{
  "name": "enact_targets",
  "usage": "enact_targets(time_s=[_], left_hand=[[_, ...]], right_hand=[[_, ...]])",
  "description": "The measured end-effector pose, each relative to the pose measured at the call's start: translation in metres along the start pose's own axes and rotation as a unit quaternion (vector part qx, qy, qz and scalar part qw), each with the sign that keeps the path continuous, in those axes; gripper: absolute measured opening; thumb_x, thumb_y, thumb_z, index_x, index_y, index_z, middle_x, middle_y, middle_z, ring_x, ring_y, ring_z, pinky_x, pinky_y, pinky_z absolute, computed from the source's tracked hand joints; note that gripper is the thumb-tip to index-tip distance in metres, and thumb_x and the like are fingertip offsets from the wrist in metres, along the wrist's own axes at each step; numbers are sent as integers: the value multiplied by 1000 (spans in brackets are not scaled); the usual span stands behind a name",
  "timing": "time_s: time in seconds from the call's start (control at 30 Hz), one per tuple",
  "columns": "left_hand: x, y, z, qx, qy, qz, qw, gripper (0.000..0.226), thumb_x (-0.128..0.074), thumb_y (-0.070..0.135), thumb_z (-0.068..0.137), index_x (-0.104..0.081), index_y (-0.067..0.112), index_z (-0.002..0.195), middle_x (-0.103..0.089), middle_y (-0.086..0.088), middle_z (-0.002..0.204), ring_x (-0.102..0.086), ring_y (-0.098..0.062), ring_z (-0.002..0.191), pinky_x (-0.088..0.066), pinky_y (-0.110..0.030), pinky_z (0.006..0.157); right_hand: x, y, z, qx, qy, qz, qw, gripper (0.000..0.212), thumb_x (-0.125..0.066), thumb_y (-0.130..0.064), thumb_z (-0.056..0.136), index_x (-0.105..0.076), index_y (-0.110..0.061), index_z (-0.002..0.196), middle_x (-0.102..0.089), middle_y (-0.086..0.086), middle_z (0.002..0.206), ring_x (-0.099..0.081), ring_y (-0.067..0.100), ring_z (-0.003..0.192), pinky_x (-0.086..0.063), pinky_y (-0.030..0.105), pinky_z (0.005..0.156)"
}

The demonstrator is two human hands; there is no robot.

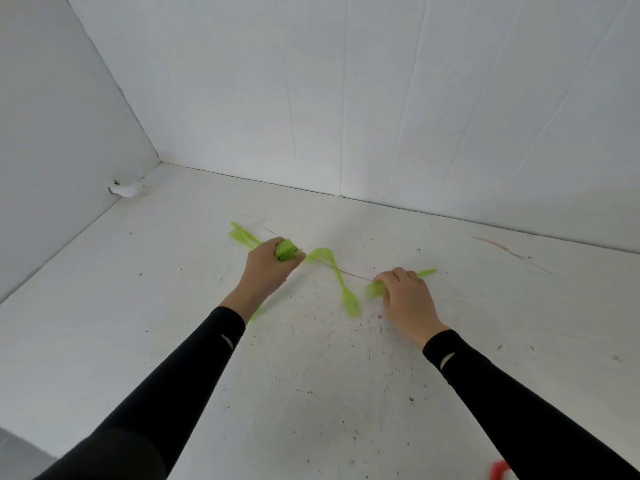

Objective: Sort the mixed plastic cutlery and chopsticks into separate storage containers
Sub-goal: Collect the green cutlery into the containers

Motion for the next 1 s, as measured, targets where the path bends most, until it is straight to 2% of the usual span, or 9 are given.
enact_targets(time_s=[0.1, 0.23, 0.33, 0.4, 0.5, 0.57, 0.67, 0.83, 1.0], left_hand=[[-28, 11, 17, -67, -30, 103, 992, 15, -65, 10, 88, -69, 9, 102, -70, -10, 92, -62, -22, 78, -50, -26, 62], [-56, 14, 29, -111, -50, 167, 978, 30, -60, 2, 86, -68, 9, 114, -70, -8, 102, -62, -21, 87, -48, -27, 72], [-70, 8, 30, -120, -73, 220, 965, 27, -63, 7, 85, -68, 7, 112, -66, -14, 100, -61, -30, 96, -48, -35, 80], [-77, 5, 26, -123, -88, 236, 960, 30, -65, 13, 84, -67, 7, 113, -61, -13, 97, -59, -31, 95, -47, -37, 80], [-79, 5, 18, -125, -87, 231, 961, 37, -67, 19, 84, -64, 8, 119, -56, -11, 103, -57, -28, 92, -47, -36, 79], [-70, 10, 15, -132, -59, 221, 965, 36, -67, 19, 84, -64, 8, 118, -57, -11, 105, -57, -28, 93, -48, -37, 80], [-46, 20, 14, -147, -10, 185, 972, 27, -67, 17, 84, -66, 7, 109, -61, -6, 91, -57, -26, 85, -44, -32, 73], [0, 0, 33, -40, 32, 153, 987, 25, -67, 19, 82, -56, 8, 102, -57, -1, 75, -53, -19, 63, -46, -30, 57], [33, -33, 54, 11, 69, 237, 969, 33, -66, 11, 81, -54, 0, 109, -62, -15, 93, -60, -34, 85, -45, -34, 64]], right_hand=[[10, -4, -13, 39, 108, 28, 993, 23, -65, 5, 82, -68, -12, 97, -66, 3, 88, -62, 31, 81, -45, 38, 77], [14, -24, -34, 138, 157, 71, 975, 27, -57, 0, 85, -69, -9, 107, -63, 2, 90, -60, 21, 81, -50, 33, 83], [3, -32, -45, 141, 133, 77, 978, 40, -40, -12, 84, -68, -10, 112, -59, 2, 90, -57, 19, 76, -50, 32, 77], [-6, -33, -48, 131, 113, 72, 982, 41, -39, -15, 81, -68, -12, 110, -57, 2, 89, -54, 19, 72, -49, 34, 70], [-12, -39, -45, 146, 78, 55, 985, 49, -38, -16, 77, -63, -14, 119, -54, 1, 95, -52, 18, 77, -43, 30, 72], [-13, -43, -38, 158, 57, 40, 985, 54, -44, -11, 77, -56, -16, 129, -53, 1, 100, -52, 19, 82, -43, 31, 76], [-16, -51, -26, 185, 46, 23, 981, 71, -60, 6, 70, -53, -18, 136, -54, 4, 108, -54, 22, 88, -45, 33, 80], [-19, -69, -11, 233, 17, -25, 972, 79, -62, 16, 60, -61, -20, 130, -55, 8, 129, -57, 24, 90, -46, 34, 79], [-27, -89, -3, 292, 8, -101, 951, 80, -71, 10, 55, -64, -25, 127, -58, 3, 138, -59, 21, 82, -47, 32, 70]])
Point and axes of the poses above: each hand's wrist, its own z-axis towards the middle knuckle, its own x-axis out of the back of the hand, y = z × x, the point moved 9 cm from there along z, towards the middle knuckle
